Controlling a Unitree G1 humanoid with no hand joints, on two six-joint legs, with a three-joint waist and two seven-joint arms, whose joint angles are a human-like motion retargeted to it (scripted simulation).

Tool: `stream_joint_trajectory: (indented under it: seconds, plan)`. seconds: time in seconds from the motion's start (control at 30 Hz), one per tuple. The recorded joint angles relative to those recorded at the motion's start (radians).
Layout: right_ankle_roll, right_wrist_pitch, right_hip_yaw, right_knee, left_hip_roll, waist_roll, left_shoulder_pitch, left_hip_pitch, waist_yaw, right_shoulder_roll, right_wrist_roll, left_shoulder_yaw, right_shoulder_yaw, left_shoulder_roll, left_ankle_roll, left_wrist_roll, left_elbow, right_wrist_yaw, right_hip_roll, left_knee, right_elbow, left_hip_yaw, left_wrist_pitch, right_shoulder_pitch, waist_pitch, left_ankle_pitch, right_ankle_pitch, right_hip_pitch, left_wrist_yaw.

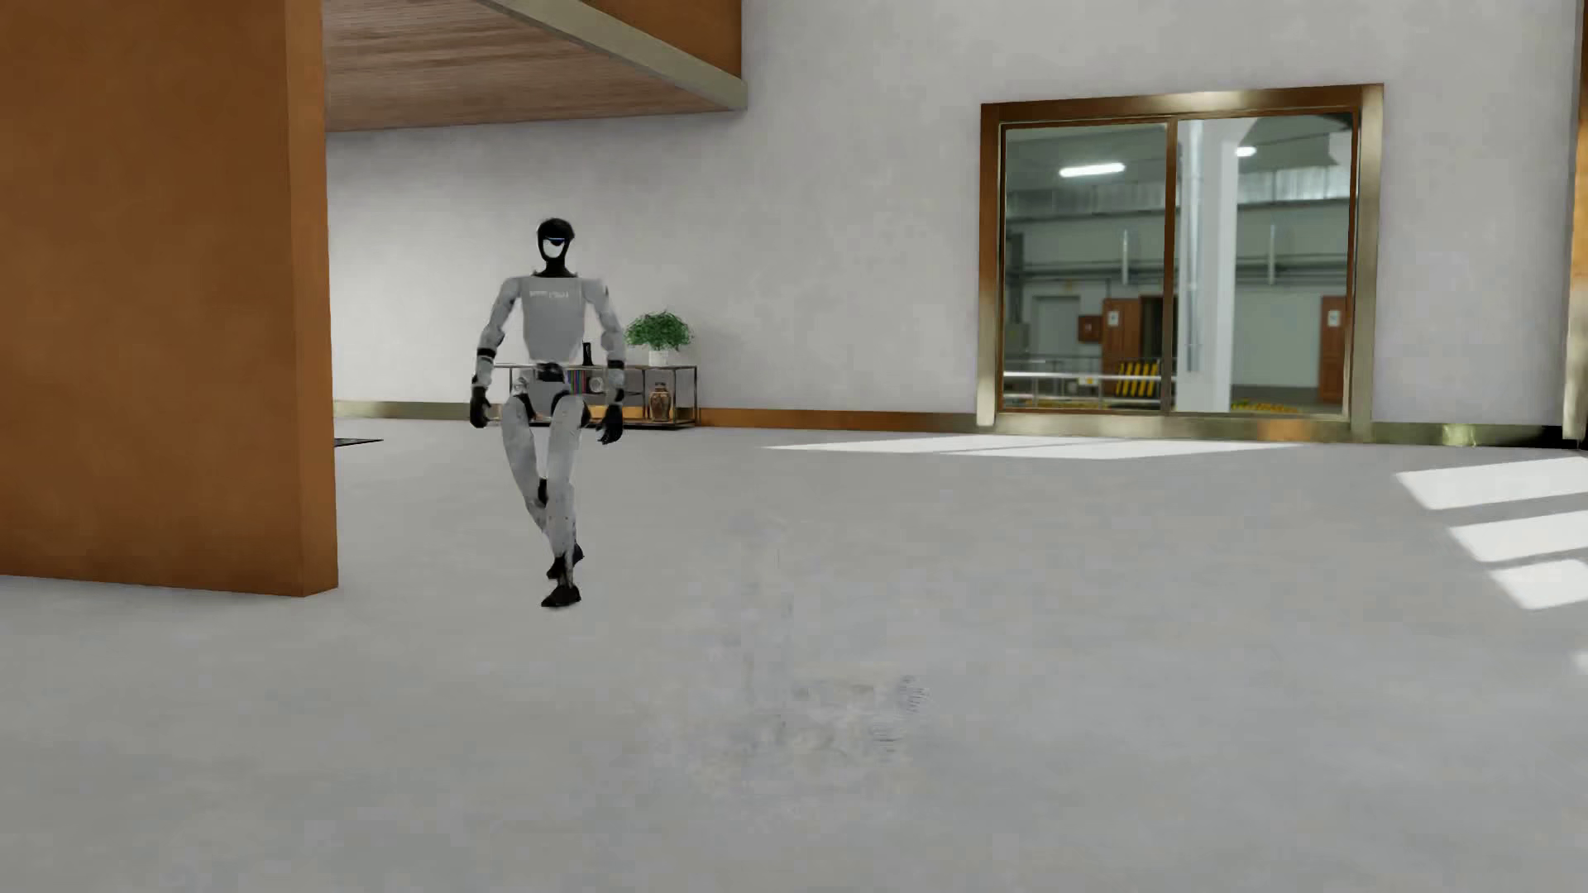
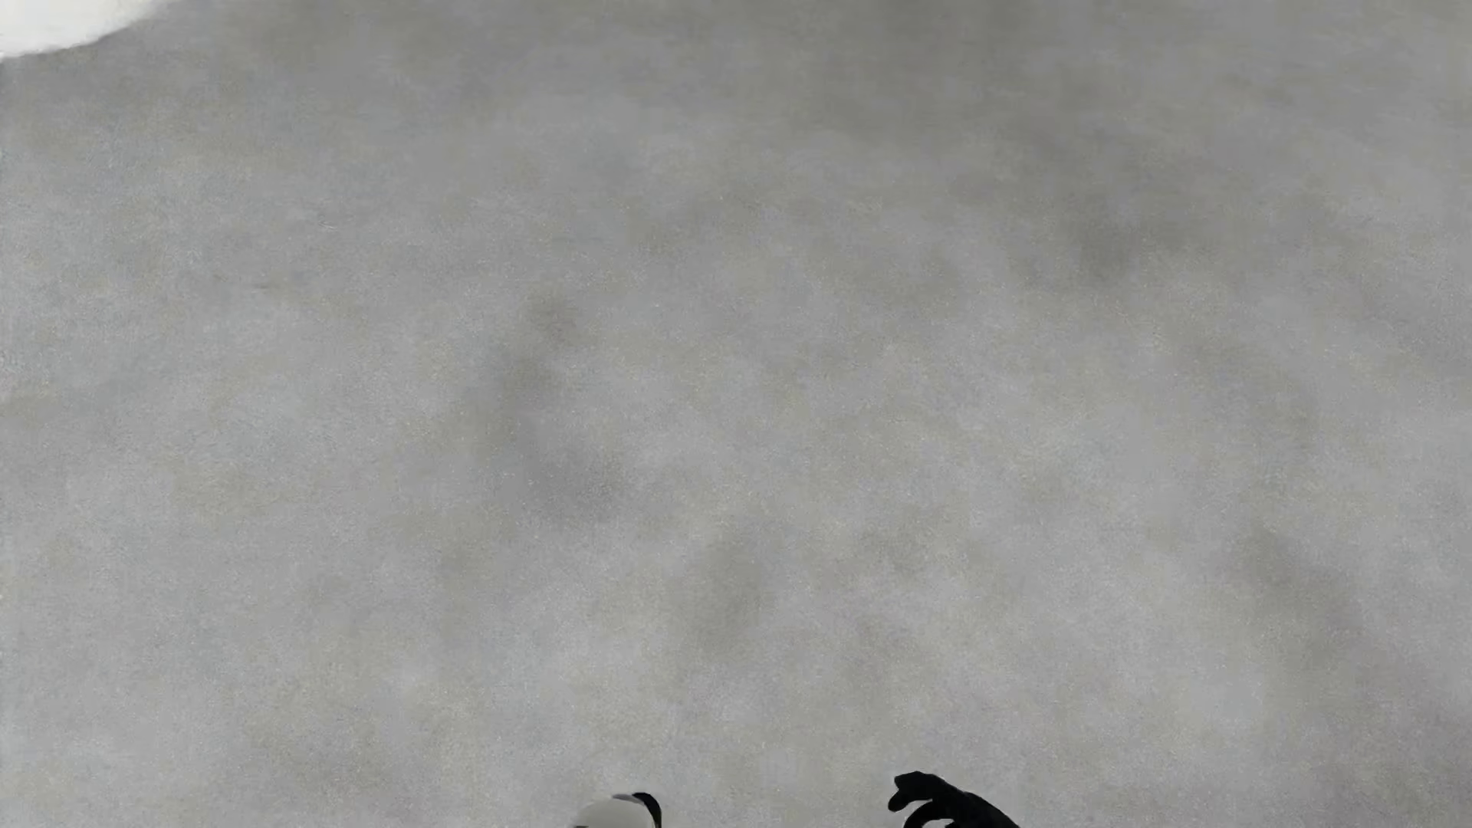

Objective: Avoid corner

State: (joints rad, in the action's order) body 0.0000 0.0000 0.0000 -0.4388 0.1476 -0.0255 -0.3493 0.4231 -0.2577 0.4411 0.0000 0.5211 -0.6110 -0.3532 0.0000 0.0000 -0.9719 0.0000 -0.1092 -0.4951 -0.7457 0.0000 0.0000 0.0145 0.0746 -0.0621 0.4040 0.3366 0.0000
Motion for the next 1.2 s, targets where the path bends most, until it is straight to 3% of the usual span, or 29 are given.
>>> stream_joint_trajectory:
  seconds: [0.03, 0.07, 0.1, 0.13, 0.17, 0.2, 0.27, 0.3, 0.33, 0.37, 0.4, 0.43, 0.47, 0.5, 0.53, 0.57, 0.6, 0.63, 0.67, 0.7, 0.8, 0.87, 0.9, 0.93, 0.97, 1.0, 1.07, 1.1, 1.2]
  plan:
    - [0.000, 0.000, 0.000, -0.036, -0.029, 0.016, 0.008, 0.019, -0.029, 0.002, 0.000, 0.019, 0.058, -0.003, 0.000, 0.000, -0.013, 0.000, 0.030, -0.093, 0.030, 0.000, 0.000, 0.021, 0.014, 0.008, -0.054, 0.048, 0.000]
    - [0.000, 0.000, 0.000, -0.132, -0.048, 0.034, 0.007, 0.044, -0.049, -0.015, 0.000, 0.025, 0.087, -0.002, 0.000, 0.000, -0.032, 0.000, 0.059, -0.184, 0.016, 0.000, 0.000, 0.041, -0.004, 0.066, -0.176, 0.038, 0.000]
    - [0.000, 0.000, 0.000, -0.307, -0.100, 0.070, 0.010, 0.014, -0.057, -0.049, 0.000, 0.024, 0.100, -0.001, 0.000, 0.000, -0.060, 0.000, 0.108, -0.272, -0.017, 0.000, 0.000, 0.074, 0.003, 0.032, -0.386, 0.008, 0.000]
    - [0.000, 0.000, 0.000, -0.566, -0.134, 0.066, 0.024, -0.019, -0.034, -0.061, 0.000, 0.007, 0.087, 0.006, 0.000, 0.000, -0.069, 0.000, 0.101, -0.287, -0.032, 0.000, 0.000, 0.104, 0.001, -0.023, -0.563, -0.109, 0.000]
    - [0.000, 0.000, 0.000, -0.835, -0.178, 0.074, 0.027, -0.089, -0.013, -0.075, 0.000, -0.026, 0.061, 0.013, 0.000, 0.000, -0.048, 0.000, 0.122, -0.279, -0.054, 0.000, 0.000, 0.115, 0.022, -0.075, -0.569, -0.230, 0.000]
    - [0.000, 0.000, 0.000, -0.991, -0.169, 0.060, 0.043, -0.186, 0.024, -0.074, 0.000, -0.015, -0.015, 0.012, 0.000, 0.000, -0.018, 0.000, 0.119, -0.243, -0.071, 0.000, 0.000, 0.115, 0.041, -0.099, -0.502, -0.349, 0.000]
    - [0.000, 0.000, 0.000, -0.914, -0.142, 0.001, 0.072, -0.335, 0.156, -0.071, 0.000, -0.009, -0.036, 0.012, 0.000, 0.000, 0.068, 0.000, 0.083, -0.162, -0.033, 0.000, 0.000, 0.189, 0.053, -0.123, -0.516, -0.547, 0.000]
    - [0.000, 0.000, 0.000, -0.711, -0.118, -0.010, 0.092, -0.420, 0.206, -0.088, 0.000, -0.005, -0.094, -0.002, 0.000, 0.000, 0.105, 0.000, 0.068, -0.127, -0.128, 0.000, 0.000, 0.193, 0.064, -0.137, -0.609, -0.598, 0.000]
    - [0.000, 0.000, 0.000, -0.476, -0.119, -0.017, 0.103, -0.476, 0.255, -0.098, 0.000, -0.031, -0.053, -0.004, 0.000, 0.000, 0.151, 0.000, 0.069, -0.084, -0.155, 0.000, 0.000, 0.224, 0.050, -0.154, -0.667, -0.661, 0.000]
    - [0.000, 0.000, 0.000, -0.225, -0.115, -0.021, 0.110, -0.562, 0.284, -0.098, 0.000, -0.047, -0.045, -0.012, 0.000, 0.000, 0.189, 0.000, 0.058, -0.043, -0.183, 0.000, 0.000, 0.248, 0.041, -0.185, -0.576, -0.673, 0.000]
    - [0.000, 0.000, 0.000, -0.110, -0.135, -0.008, 0.123, -0.625, 0.299, -0.092, 0.000, -0.082, -0.075, -0.024, 0.000, 0.000, 0.227, 0.000, 0.048, -0.010, -0.188, 0.000, 0.000, 0.265, 0.024, -0.226, -0.176, -0.669, 0.000]
    - [0.000, 0.000, 0.000, 0.278, -0.140, -0.002, 0.127, -0.660, 0.309, -0.081, 0.000, -0.112, -0.097, -0.039, 0.000, 0.000, 0.255, 0.000, 0.057, -0.008, -0.187, 0.000, 0.000, 0.288, -0.003, -0.286, -0.484, -0.690, 0.000]
    - [0.000, 0.000, 0.000, 0.334, -0.157, 0.008, 0.134, -0.690, 0.321, -0.076, 0.000, -0.139, -0.120, -0.047, 0.000, 0.000, 0.256, 0.000, 0.059, -0.010, -0.197, 0.000, 0.000, 0.309, -0.012, -0.326, -0.548, -0.709, 0.000]
    - [0.000, 0.000, 0.000, -0.053, -0.153, -0.005, 0.127, -0.722, 0.339, -0.073, 0.000, -0.174, -0.138, -0.041, 0.000, 0.000, 0.248, 0.000, 0.044, -0.034, -0.210, 0.000, 0.000, 0.318, -0.003, -0.337, -0.163, -0.745, 0.000]
    - [0.000, 0.000, 0.000, -0.089, -0.146, -0.018, 0.111, -0.744, 0.344, -0.069, 0.000, -0.209, -0.140, -0.032, 0.000, 0.000, 0.222, 0.000, 0.011, -0.092, -0.220, 0.000, 0.000, 0.329, -0.003, -0.303, -0.276, -0.750, 0.000]
    - [0.000, 0.000, 0.000, -0.086, -0.092, -0.064, 0.099, -0.692, 0.339, -0.066, 0.000, -0.221, -0.125, -0.014, 0.000, 0.000, 0.191, 0.000, -0.045, -0.257, -0.232, 0.000, 0.000, 0.340, -0.009, -0.161, -0.451, -0.751, 0.000]
    - [0.000, 0.000, 0.000, -0.161, -0.048, -0.085, 0.075, -0.641, 0.320, -0.061, 0.000, -0.212, -0.136, 0.002, 0.000, 0.000, 0.143, 0.000, -0.087, -0.489, -0.252, 0.000, 0.000, 0.345, 0.012, 0.043, -0.573, -0.732, 0.000]
    - [0.000, 0.000, 0.000, -0.198, -0.017, -0.092, 0.056, -0.525, 0.300, -0.057, 0.000, -0.207, -0.120, 0.008, 0.000, 0.000, 0.119, 0.000, -0.121, -0.728, -0.246, 0.000, 0.000, 0.338, 0.023, 0.036, -0.600, -0.701, 0.000]
    - [0.000, 0.000, 0.000, -0.186, 0.000, -0.093, 0.049, -0.418, 0.302, -0.050, 0.000, -0.185, -0.091, 0.010, 0.000, 0.000, 0.101, 0.000, -0.138, -0.849, -0.219, 0.000, 0.000, 0.331, 0.057, -0.083, -0.588, -0.618, 0.000]
    - [0.000, 0.000, 0.000, -0.165, -0.009, -0.065, 0.046, -0.316, 0.256, -0.054, 0.000, -0.160, -0.062, 0.011, 0.000, 0.000, 0.070, 0.000, -0.130, -0.822, -0.204, 0.000, 0.000, 0.312, 0.061, -0.129, -0.536, -0.553, 0.000]
    - [0.000, 0.000, 0.000, -0.114, -0.018, 0.017, -0.019, -0.188, 0.112, -0.038, 0.000, -0.168, -0.026, -0.017, 0.000, 0.000, 0.067, 0.000, -0.119, -0.273, -0.093, 0.000, 0.000, 0.249, 0.058, -0.140, -0.344, -0.375, 0.000]
    - [0.000, 0.000, 0.000, -0.115, 0.003, 0.047, -0.066, -0.127, 0.085, -0.018, 0.000, -0.167, 0.045, -0.016, 0.000, 0.000, 0.060, 0.000, -0.103, -0.012, -0.026, 0.000, 0.000, 0.212, 0.023, 0.401, -0.217, -0.321, 0.000]
    - [0.000, 0.000, 0.000, -0.131, 0.031, 0.041, -0.092, -0.106, 0.066, 0.000, 0.000, -0.159, 0.068, -0.014, 0.000, 0.000, 0.058, 0.000, -0.102, -0.041, 0.002, 0.000, 0.000, 0.200, 0.016, 0.489, -0.142, -0.271, 0.000]
    - [0.000, 0.000, 0.000, -0.167, 0.044, 0.039, -0.118, -0.134, 0.043, 0.012, 0.000, -0.172, 0.075, -0.013, 0.000, 0.000, 0.063, 0.000, -0.104, -0.134, 0.026, 0.000, 0.000, 0.194, 0.031, 0.367, -0.100, -0.206, 0.000]
    - [0.000, 0.000, 0.000, -0.248, 0.015, 0.060, -0.106, -0.152, 0.018, 0.008, 0.000, -0.142, 0.091, -0.017, 0.000, 0.000, 0.042, 0.000, -0.086, -0.170, 0.034, 0.000, 0.000, 0.188, 0.030, 0.209, -0.137, -0.222, 0.000]
    - [0.000, 0.000, 0.000, -0.365, 0.018, 0.081, -0.081, -0.182, -0.010, -0.030, 0.000, -0.131, 0.137, -0.016, 0.000, 0.000, 0.017, 0.000, -0.068, -0.213, 0.007, 0.000, 0.000, 0.177, 0.036, 0.098, -0.260, -0.273, 0.000]
    - [0.000, 0.000, 0.000, -0.470, 0.050, 0.117, -0.013, -0.264, 0.021, -0.067, 0.000, -0.124, 0.045, -0.053, 0.000, 0.000, -0.012, 0.000, -0.029, -0.198, -0.002, 0.000, 0.000, 0.141, 0.060, -0.001, -0.539, -0.379, 0.000]
    - [0.000, 0.000, 0.000, -0.493, 0.080, 0.123, -0.002, -0.301, 0.055, -0.074, 0.000, -0.167, 0.033, -0.059, 0.000, 0.000, 0.007, 0.000, -0.009, -0.177, 0.021, 0.000, 0.000, 0.155, 0.057, -0.028, -0.575, -0.454, 0.000]
    - [0.000, 0.000, 0.000, -0.439, 0.139, 0.095, 0.006, -0.438, 0.142, -0.092, 0.000, -0.177, -0.058, -0.063, 0.000, 0.000, 0.093, 0.000, 0.053, -0.146, -0.032, 0.000, 0.000, 0.216, 0.036, -0.120, -0.513, -0.653, 0.000]
